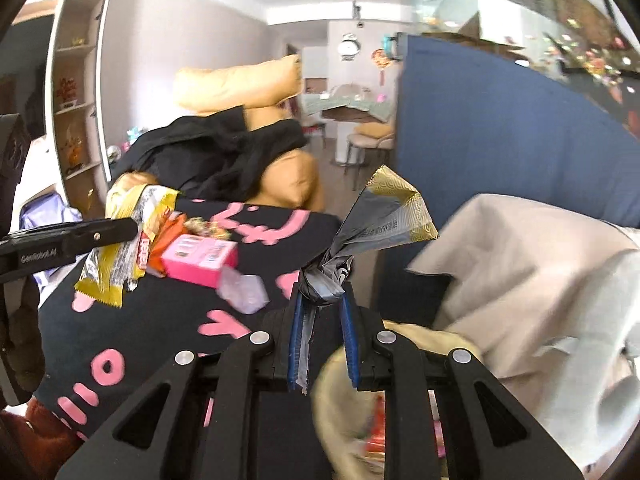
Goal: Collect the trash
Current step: 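Carry the yellow chip bag and grey wrapper to the yellow bag with both tools, then release the chip bag and grey wrapper into the yellow bag with both tools, then grasp the orange bag with the left tool while the right tool grasps the gold wrapper, then lift the orange bag and gold wrapper off the table with both tools, then carry the orange bag and gold wrapper into the yellow bag and release both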
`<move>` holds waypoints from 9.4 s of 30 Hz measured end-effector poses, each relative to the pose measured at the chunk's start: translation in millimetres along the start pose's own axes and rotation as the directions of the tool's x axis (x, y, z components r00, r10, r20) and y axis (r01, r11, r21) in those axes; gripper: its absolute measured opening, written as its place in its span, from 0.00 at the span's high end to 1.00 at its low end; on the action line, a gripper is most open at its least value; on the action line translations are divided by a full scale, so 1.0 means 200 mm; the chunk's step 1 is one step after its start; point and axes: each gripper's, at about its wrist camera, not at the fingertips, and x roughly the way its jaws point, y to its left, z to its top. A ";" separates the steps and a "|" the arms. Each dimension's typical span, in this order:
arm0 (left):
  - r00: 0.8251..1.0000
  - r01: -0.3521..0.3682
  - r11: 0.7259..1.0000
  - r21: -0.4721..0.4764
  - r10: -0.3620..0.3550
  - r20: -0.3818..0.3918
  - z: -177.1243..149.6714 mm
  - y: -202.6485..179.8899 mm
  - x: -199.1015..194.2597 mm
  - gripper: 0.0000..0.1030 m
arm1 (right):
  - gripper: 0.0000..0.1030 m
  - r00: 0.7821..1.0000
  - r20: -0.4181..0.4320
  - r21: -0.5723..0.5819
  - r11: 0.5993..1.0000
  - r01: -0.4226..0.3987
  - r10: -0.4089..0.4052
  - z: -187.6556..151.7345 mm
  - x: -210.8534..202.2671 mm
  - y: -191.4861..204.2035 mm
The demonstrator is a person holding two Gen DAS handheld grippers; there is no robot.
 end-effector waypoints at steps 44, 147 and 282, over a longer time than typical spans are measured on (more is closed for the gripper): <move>0.957 0.142 0.989 0.039 -0.127 -0.262 -0.17 -0.45 0.68 0.39 | 0.82 0.949 -0.275 0.239 0.967 -0.087 0.153 -0.51 0.42 -0.55; 0.975 -0.105 0.963 -0.249 0.050 -0.215 -0.04 1.19 0.34 0.91 | 0.83 0.922 -0.343 -0.136 0.962 -0.238 0.180 0.56 1.49 0.58; 0.845 0.386 0.923 -0.009 -0.357 -0.398 -0.15 -0.75 1.07 0.81 | 0.67 0.991 -0.137 0.262 0.964 0.044 -0.008 -0.48 0.06 -0.82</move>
